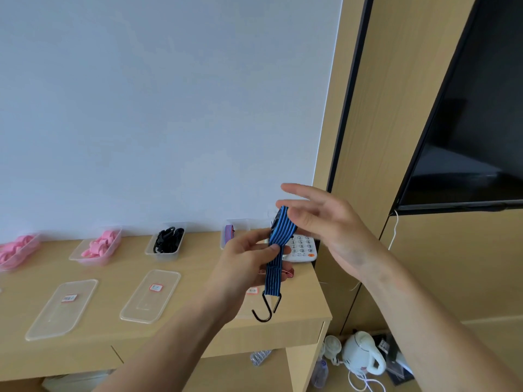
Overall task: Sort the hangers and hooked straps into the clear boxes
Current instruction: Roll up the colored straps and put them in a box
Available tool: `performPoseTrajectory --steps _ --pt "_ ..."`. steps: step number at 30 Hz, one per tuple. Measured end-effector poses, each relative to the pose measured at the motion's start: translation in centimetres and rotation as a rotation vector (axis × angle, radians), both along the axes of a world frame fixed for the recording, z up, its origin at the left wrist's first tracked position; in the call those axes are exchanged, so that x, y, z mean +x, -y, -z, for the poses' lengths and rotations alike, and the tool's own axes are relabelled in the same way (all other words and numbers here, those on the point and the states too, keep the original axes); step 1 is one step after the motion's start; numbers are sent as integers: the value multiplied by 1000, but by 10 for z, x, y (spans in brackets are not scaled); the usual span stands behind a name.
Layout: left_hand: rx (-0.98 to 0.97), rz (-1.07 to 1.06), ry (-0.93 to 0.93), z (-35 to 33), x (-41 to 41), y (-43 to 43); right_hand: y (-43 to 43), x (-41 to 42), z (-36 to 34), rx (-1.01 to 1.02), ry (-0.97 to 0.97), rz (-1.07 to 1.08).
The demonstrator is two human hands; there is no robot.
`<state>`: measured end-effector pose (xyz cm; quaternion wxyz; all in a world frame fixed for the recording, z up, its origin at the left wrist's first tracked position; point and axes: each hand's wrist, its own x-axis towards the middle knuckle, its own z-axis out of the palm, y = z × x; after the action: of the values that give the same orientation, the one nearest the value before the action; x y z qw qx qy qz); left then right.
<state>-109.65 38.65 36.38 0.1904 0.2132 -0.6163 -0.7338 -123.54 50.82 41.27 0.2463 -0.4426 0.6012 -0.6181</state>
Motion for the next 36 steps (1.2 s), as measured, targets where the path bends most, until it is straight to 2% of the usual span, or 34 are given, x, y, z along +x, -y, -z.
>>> performPoseTrajectory --steps 3,7,13,22,24,26,30,32,36 --pt "33 -1 9 1 0 3 -3 -2 4 140 83 -142" --pt "57 23 48 4 0 5 -5 -3 7 83 61 -115" --pt "233 102 11 -1 -1 8 -2 2 14 69 -185 12" --pt "160 132 -51 3 6 32 18 21 37 146 -419 -14" --pt "172 89 -76 6 7 41 26 30 53 155 -324 9" --pt "192 25 -91 8 7 51 38 36 71 245 -203 16" --pt "180 -12 -52 12 11 71 64 37 95 449 -165 -23" --pt "151 -9 -10 17 15 81 76 37 103 428 -133 58" --pt "164 -26 28 35 20 101 99 44 114 296 66 216"
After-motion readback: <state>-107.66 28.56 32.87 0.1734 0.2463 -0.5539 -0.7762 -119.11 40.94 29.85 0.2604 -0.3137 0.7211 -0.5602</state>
